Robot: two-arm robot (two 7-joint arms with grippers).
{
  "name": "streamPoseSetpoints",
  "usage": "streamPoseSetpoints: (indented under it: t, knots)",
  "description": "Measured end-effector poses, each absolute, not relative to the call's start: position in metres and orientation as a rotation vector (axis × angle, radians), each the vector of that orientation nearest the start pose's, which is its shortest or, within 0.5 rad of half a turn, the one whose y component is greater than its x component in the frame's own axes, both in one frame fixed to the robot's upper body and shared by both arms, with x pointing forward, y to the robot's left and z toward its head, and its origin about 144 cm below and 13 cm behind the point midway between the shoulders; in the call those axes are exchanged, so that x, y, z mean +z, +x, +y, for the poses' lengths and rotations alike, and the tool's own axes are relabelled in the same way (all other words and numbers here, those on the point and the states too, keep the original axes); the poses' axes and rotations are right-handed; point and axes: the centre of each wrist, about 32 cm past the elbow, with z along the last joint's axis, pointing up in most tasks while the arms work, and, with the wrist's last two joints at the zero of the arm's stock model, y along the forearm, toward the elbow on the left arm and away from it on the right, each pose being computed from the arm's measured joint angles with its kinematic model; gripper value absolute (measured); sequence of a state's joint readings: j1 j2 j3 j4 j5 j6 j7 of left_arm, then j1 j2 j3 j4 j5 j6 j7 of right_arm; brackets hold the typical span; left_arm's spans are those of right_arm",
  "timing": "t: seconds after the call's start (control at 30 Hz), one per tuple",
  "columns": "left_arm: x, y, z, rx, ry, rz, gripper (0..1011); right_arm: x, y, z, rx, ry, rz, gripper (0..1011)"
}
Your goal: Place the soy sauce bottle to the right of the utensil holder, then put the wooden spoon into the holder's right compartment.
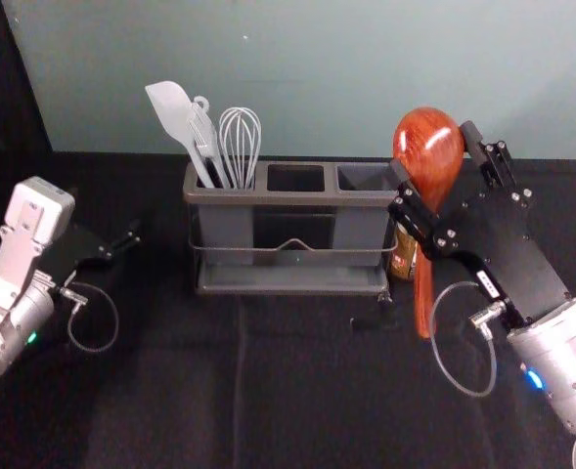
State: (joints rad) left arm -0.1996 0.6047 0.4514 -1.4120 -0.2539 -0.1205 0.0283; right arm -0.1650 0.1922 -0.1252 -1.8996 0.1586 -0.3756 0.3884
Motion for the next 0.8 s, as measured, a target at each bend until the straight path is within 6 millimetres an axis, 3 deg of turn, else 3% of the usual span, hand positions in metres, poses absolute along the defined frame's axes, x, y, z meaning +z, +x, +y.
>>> streamPoseSetpoints:
  t: [0.23,0.8]
  knots:
    - [1.140,0.489,0.310,1.248,0.305,-0.285,1005,1.199,0.408,-0.229,-0.960,0.352,-0.409,838]
    - [1.140,0.489,0.310,1.248,0.305,-0.285,1005,1.227,0.504,-0.245,-0.796,0.469,-0.373,838]
